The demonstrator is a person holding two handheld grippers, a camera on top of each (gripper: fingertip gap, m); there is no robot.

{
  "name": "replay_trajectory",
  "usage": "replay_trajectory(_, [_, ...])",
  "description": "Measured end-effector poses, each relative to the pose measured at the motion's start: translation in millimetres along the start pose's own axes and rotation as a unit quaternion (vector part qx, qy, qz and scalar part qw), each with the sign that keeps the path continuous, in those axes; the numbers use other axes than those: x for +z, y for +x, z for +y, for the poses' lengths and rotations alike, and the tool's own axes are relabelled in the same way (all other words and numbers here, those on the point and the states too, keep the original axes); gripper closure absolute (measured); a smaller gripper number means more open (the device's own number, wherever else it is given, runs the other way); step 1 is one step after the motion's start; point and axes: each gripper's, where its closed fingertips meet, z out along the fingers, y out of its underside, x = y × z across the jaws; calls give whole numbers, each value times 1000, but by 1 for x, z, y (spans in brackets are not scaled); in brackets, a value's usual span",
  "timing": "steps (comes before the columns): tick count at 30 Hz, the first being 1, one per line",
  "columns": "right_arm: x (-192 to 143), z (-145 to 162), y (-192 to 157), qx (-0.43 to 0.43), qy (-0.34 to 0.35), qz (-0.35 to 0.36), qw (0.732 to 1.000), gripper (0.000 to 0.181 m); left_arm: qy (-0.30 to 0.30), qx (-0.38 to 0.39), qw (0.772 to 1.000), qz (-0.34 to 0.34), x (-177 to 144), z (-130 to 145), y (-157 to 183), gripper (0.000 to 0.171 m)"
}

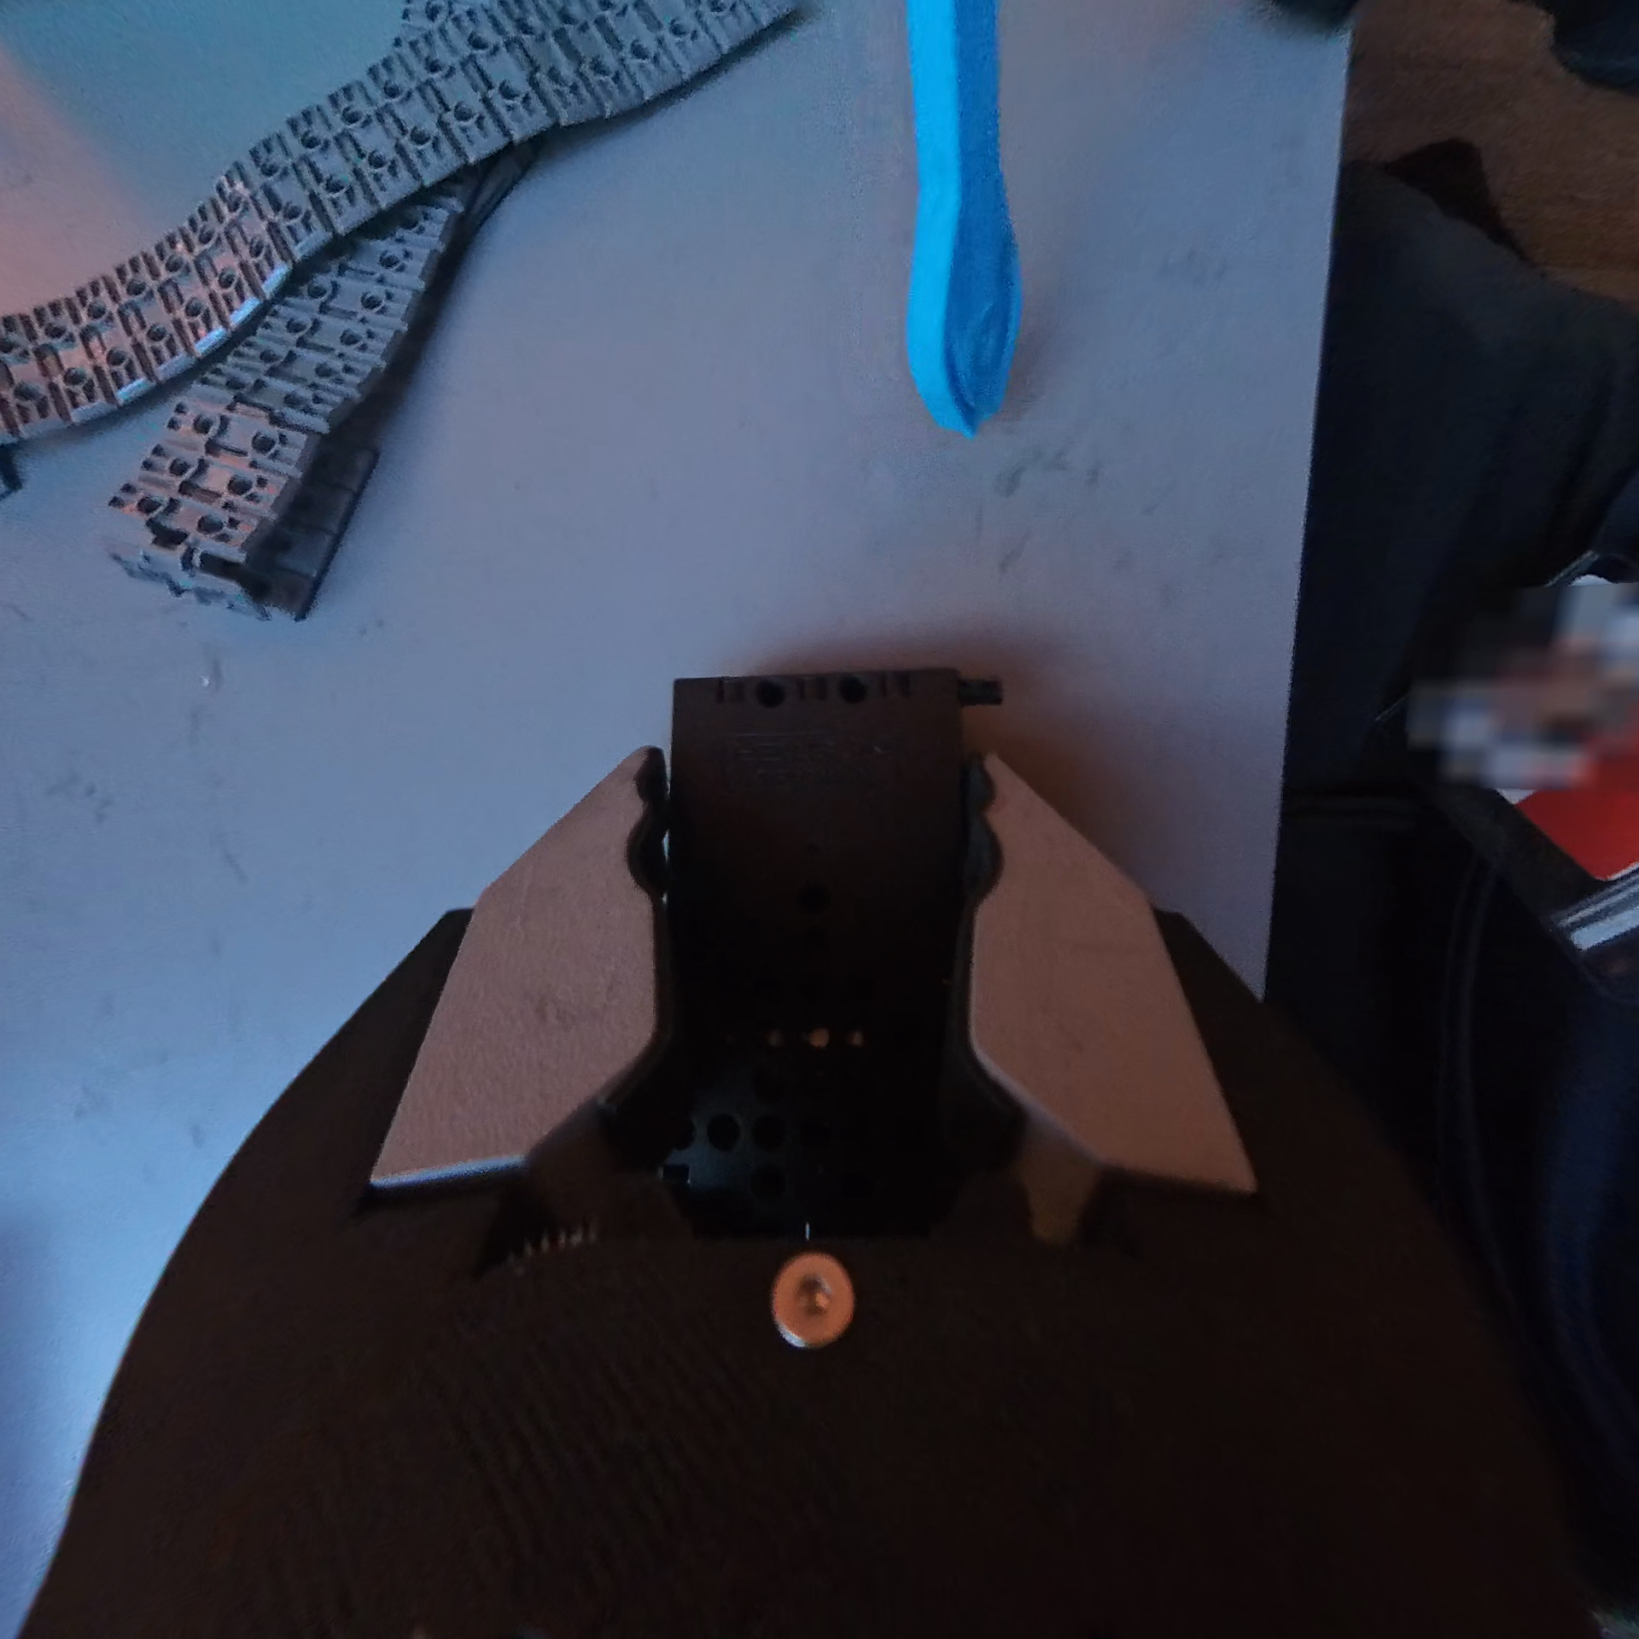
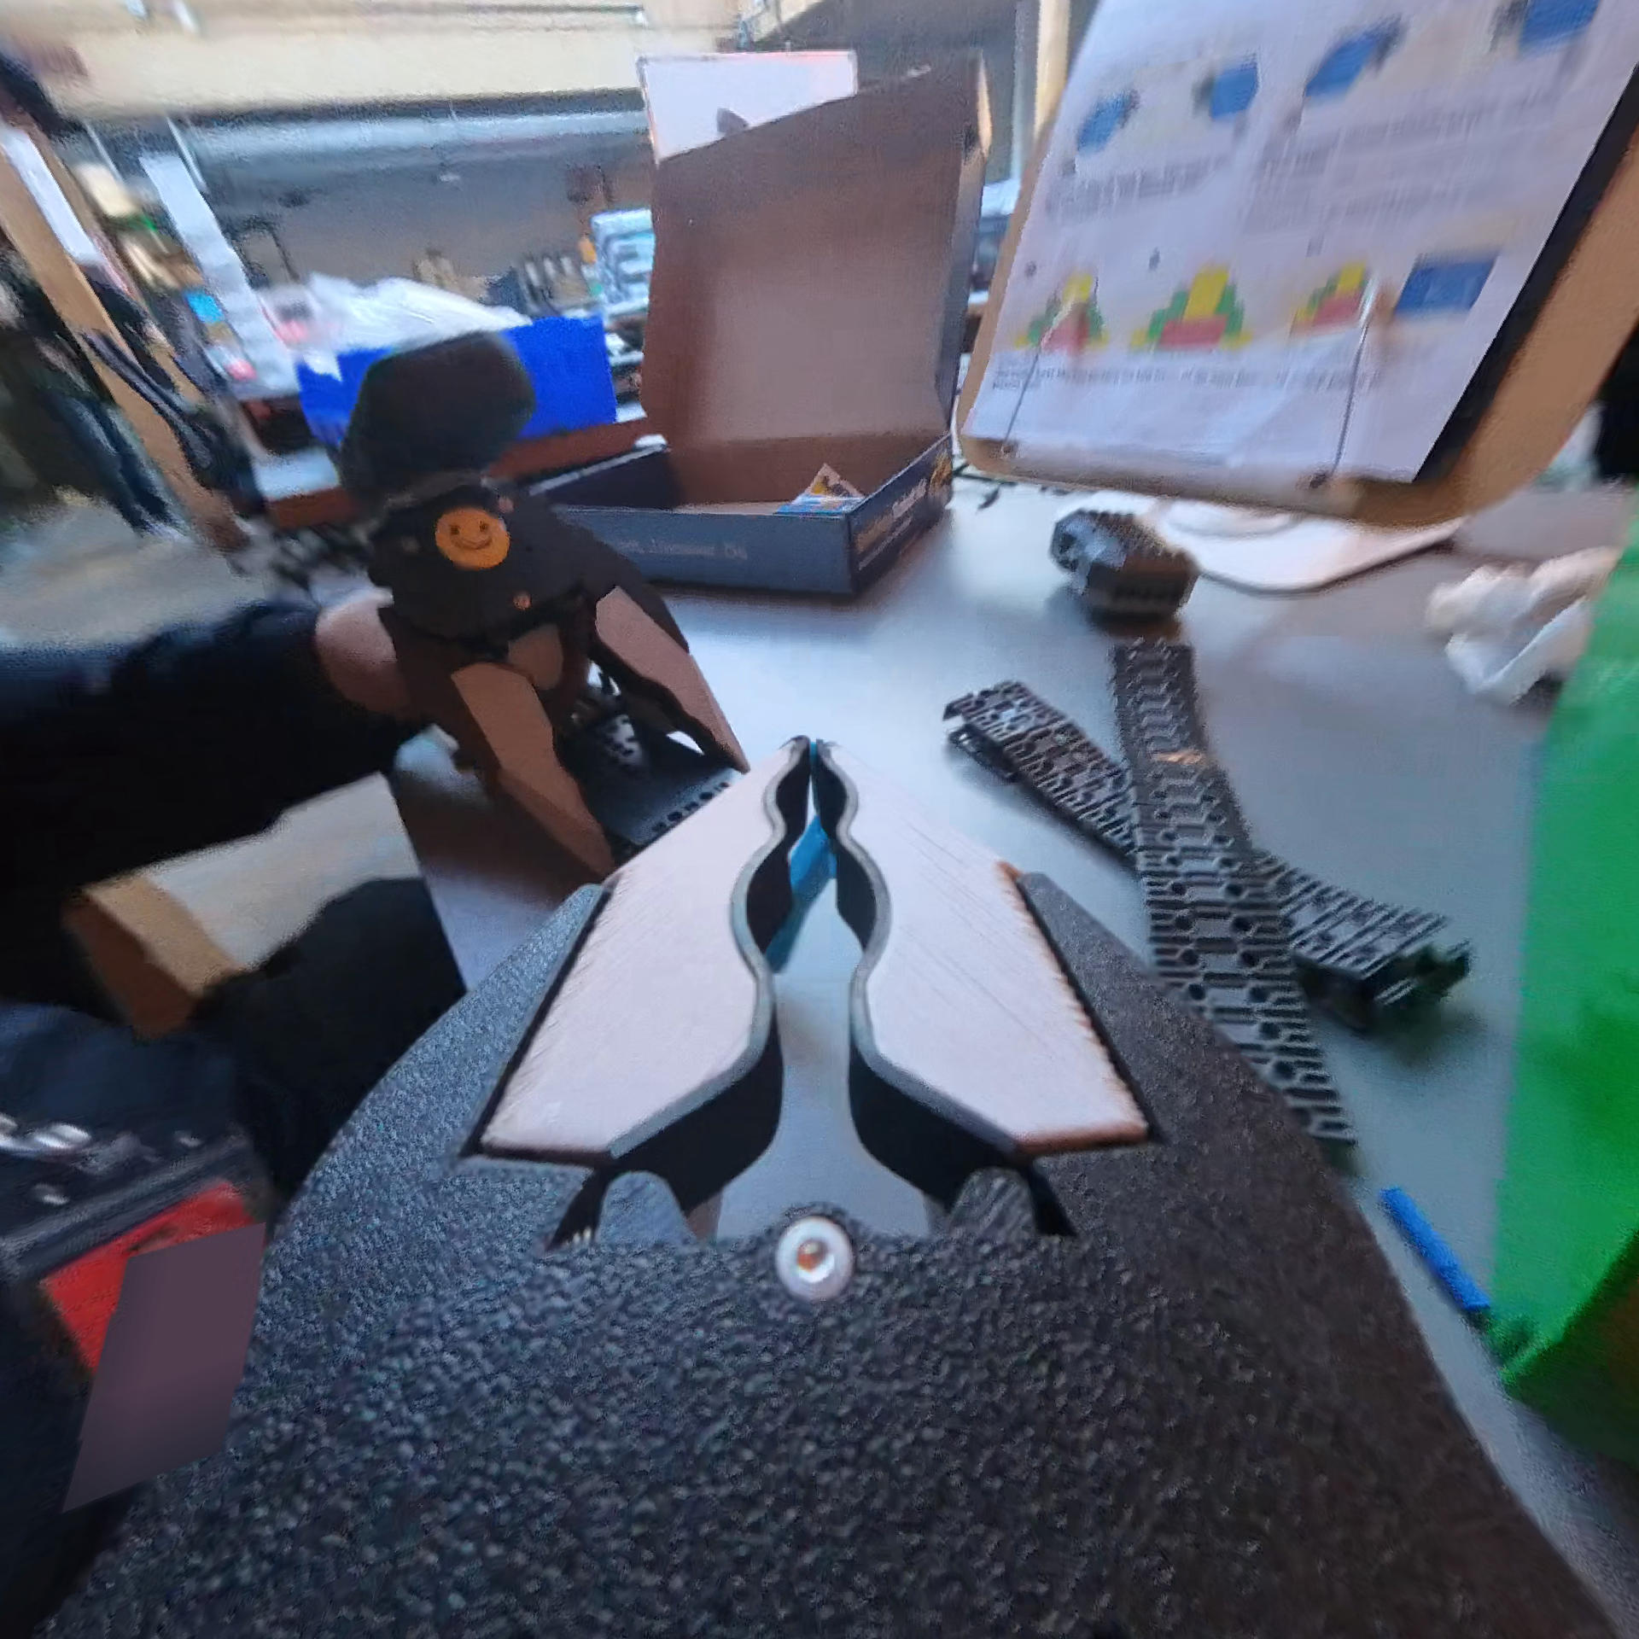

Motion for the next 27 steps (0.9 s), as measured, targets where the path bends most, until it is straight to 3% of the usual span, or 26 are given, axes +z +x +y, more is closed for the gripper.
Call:
replay_trajectory(3, [-6,13,-34,-196,-42,42,979,181,-1,2,1000,13,4,-4,1,105])
replay_trajectory(7, [-10,26,-72,-440,-83,117,886,181,0,3,1000,15,8,-8,-1,105])
replay_trajectory(11, [-6,38,-89,-545,-105,148,819,181,1,6,1000,14,8,-8,-1,105])
replay_trajectory(15, [3,69,-105,-601,-145,98,780,181,2,6,1000,14,8,-8,-2,105])
replay_trajectory(18, [7,84,-108,-613,-165,81,768,181,2,4,1000,16,9,-8,-2,105])
replay_trajectory(27, [9,82,-101,-583,-163,84,791,181,3,6,1000,14,8,-8,-2,105])
